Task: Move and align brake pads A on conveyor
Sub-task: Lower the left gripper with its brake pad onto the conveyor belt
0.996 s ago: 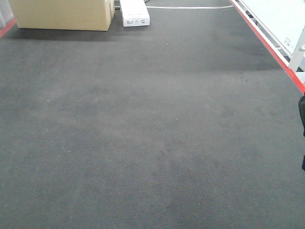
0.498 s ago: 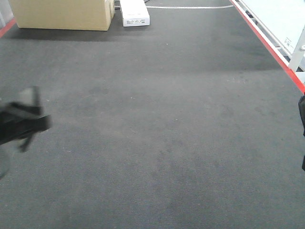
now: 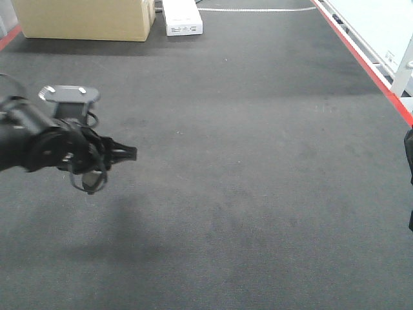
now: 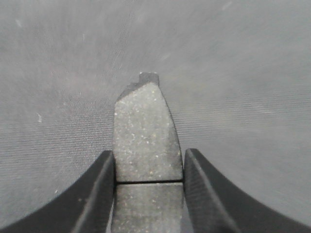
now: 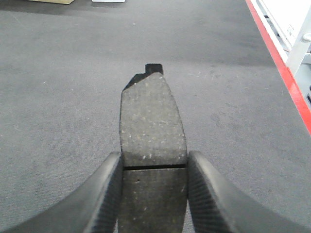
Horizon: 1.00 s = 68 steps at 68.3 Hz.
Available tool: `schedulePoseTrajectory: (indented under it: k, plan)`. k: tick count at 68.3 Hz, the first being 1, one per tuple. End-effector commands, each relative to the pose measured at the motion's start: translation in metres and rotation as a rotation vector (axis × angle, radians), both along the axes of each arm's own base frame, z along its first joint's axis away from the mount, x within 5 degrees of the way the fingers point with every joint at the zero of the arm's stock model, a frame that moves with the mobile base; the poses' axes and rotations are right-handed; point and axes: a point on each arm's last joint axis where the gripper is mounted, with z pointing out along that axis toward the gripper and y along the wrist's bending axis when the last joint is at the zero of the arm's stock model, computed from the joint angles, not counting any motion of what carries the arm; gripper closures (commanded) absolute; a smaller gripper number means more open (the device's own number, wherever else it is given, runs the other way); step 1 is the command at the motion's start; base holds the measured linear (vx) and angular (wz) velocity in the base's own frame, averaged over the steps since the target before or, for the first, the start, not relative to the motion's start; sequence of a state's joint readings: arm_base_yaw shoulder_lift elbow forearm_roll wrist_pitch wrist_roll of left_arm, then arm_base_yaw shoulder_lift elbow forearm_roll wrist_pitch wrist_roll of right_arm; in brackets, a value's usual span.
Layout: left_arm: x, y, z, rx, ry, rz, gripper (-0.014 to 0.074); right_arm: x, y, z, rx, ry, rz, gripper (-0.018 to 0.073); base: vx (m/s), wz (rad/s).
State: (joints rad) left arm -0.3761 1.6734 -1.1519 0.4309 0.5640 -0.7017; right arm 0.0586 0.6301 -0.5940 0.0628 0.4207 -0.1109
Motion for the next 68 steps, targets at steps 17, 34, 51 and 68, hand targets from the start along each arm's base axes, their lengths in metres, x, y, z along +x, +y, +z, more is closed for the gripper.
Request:
schedulePoseTrajectory:
  k: [17, 34, 51, 68]
  plan:
    - [0.03, 0.007, -0.023, -0.069, -0.007, 0.06, 0.0386, 0.002, 0.0, 0.019, 0.002, -0.126, -0.004, 0.0482, 0.0, 0.0]
    - [0.036, 0.008, -0.041, -0.061, 0.033, 0.064, 0.0363, 0.002, 0.0, 0.019, 0.002, -0.126, -0.004, 0.0482, 0.0, 0.0]
    - [0.039, 0.007, -0.059, -0.05, 0.075, 0.067, 0.0298, 0.002, 0.0, 0.019, 0.002, -0.126, -0.004, 0.0482, 0.0, 0.0]
    - [0.039, 0.007, -0.058, -0.055, 0.075, 0.07, 0.0162, 0.002, 0.0, 0.019, 0.002, -0.126, -0.004, 0.0482, 0.0, 0.0]
